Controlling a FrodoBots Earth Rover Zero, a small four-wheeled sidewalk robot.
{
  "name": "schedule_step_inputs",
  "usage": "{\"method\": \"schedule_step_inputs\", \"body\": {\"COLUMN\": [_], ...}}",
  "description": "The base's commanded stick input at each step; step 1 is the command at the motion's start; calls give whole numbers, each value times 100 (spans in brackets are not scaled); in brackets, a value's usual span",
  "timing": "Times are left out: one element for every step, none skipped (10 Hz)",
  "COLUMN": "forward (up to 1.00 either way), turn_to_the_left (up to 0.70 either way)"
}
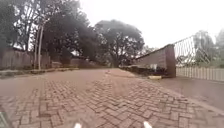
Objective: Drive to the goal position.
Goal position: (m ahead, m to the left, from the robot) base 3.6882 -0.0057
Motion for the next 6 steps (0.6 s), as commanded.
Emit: {"method": "schedule_step_inputs", "body": {"forward": [50,50,50,50,50,50], "turn_to_the_left": [0,0,0,0,0,0]}}
